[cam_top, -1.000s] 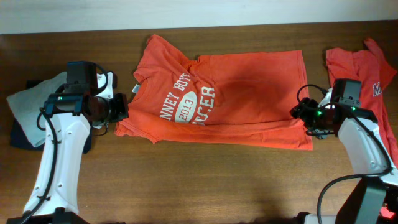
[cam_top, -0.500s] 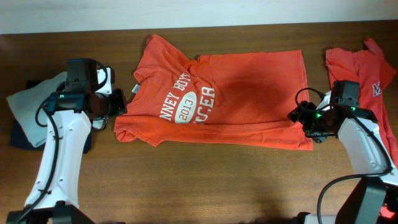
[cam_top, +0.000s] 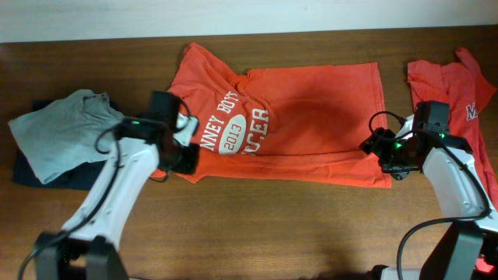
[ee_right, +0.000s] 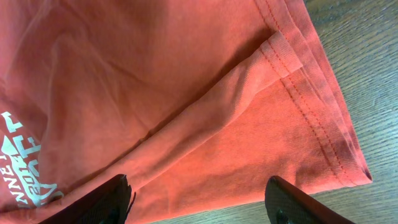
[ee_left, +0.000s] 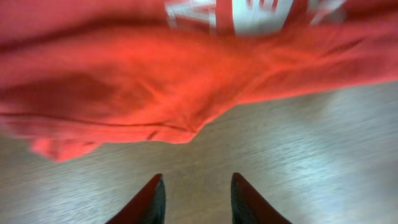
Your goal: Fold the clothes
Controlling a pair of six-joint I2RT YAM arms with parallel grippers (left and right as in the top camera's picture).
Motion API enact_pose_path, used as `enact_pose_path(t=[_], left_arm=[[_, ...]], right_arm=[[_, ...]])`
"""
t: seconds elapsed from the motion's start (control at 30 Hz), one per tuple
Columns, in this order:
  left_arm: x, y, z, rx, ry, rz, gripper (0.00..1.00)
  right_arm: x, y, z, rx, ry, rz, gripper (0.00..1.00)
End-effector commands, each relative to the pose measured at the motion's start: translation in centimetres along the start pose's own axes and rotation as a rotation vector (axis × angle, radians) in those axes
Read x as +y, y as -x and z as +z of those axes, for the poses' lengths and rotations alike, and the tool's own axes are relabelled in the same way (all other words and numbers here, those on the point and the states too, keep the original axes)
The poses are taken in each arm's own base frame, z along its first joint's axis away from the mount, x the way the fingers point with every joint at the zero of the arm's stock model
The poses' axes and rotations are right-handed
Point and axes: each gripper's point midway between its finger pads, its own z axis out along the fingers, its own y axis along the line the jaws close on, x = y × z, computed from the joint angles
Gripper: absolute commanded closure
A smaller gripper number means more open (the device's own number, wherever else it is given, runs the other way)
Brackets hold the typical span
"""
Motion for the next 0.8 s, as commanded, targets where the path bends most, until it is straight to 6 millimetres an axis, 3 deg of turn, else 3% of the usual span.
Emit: enact_pose_path(t=[0.0,0.2,0.43,0.47,0.57,0.63,0.77], left_arm=[[0.9,-1.6,3.5,0.113,0.04,0.019,0.62],[1.4,-1.1,7.7,0.163,0.039,0.026,0.59],[1.6,-0.5,8.2,0.141,0.045,0.055,0.59],[1.6,-0.5,8.2,0.142,0.045,0.055,0.62],[1.6,-0.4,8.2,0.138,0.045,0.055,0.96],[1.6,-0.3,7.8,0.144,0.045,0.05,0.99],[1.3,0.9,5.3,0.157,0.044,0.049,1.0]], right_arm=[[0.5,0.2,0.0,0.002,0.011,-0.019,0.26],[0.5,0.2,0.0,0.002,0.01,-0.021,0.26],[0.5,0.2,0.0,0.001,0.011,-0.021,0.26],[0.5,0.2,0.0,0.001,0.011,-0.022,0.26],[0.5,0.2,0.0,0.001,0.01,-0.021,0.27],[0.5,0.2,0.0,0.001,0.01,-0.021,0.26],[0.5,0.2,0.0,0.001,0.01,-0.021,0.26]])
